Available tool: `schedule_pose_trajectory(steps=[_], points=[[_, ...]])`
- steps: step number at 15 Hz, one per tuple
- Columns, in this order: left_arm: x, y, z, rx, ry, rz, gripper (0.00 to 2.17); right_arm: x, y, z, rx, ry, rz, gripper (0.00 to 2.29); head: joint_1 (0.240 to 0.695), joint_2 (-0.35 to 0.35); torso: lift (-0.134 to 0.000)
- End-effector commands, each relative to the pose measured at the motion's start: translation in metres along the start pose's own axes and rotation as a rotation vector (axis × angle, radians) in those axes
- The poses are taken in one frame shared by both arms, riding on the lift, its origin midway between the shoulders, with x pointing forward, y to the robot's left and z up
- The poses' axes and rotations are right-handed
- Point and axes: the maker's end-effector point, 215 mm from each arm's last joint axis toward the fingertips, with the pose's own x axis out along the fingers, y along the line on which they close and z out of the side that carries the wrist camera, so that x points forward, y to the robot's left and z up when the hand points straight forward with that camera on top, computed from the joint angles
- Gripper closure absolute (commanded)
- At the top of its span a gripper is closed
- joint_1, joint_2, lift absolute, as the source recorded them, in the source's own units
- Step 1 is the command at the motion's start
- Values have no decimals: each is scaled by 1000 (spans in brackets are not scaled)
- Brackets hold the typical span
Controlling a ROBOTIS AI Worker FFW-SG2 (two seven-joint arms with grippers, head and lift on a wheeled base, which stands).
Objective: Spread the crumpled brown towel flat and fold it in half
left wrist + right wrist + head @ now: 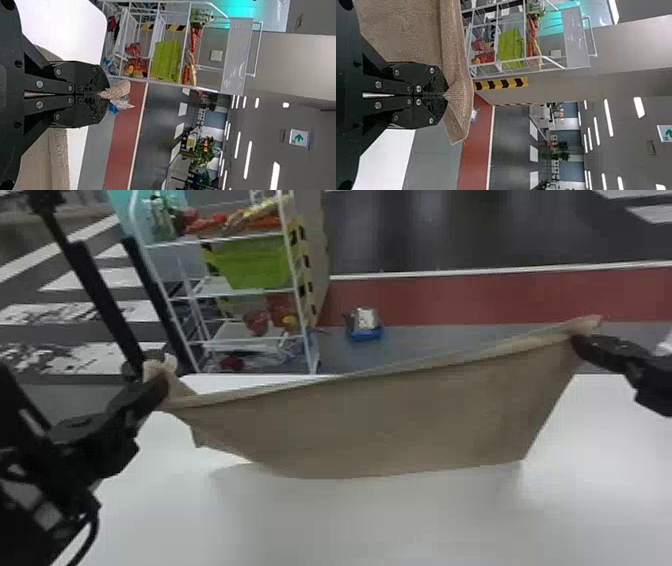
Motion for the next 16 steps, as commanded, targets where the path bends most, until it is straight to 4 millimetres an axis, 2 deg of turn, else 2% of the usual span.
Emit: schedule_pose_trajectory(steps=[1,2,4,6,9,10,12,13,14,16], points=[[-4,-16,-32,-3,70,-32,1447,-18,6,-29,-29,19,48,1956,598,133,-124],[-10,-18,-44,3,94,-36,1447,-31,17,-40,-65,4,80,1956,612,124,-124],[-18,-22,-65,6,136,-40,1447,-63,28,-63,-124,-1,89,1956,653,119,-124],[-30,-20,-87,13,183,-37,1447,-106,33,-85,-181,-17,84,1953,695,113,-124],[-53,-21,-124,35,258,1,1447,-163,52,-112,-268,-41,80,1953,695,99,-124],[-57,-17,-139,62,279,35,1447,-177,54,-123,-287,-39,70,1953,695,97,-124],[-60,-11,-184,86,364,74,1447,-189,49,-154,-252,14,60,1939,695,97,-124],[-59,-12,-197,86,379,73,1447,-192,47,-164,-239,36,56,1932,695,95,-124],[-57,-11,-207,106,389,91,1447,-194,46,-178,-225,76,56,1845,695,89,-124],[-54,-2,-215,141,403,136,1443,-198,40,-205,-191,163,38,1845,695,71,-124]])
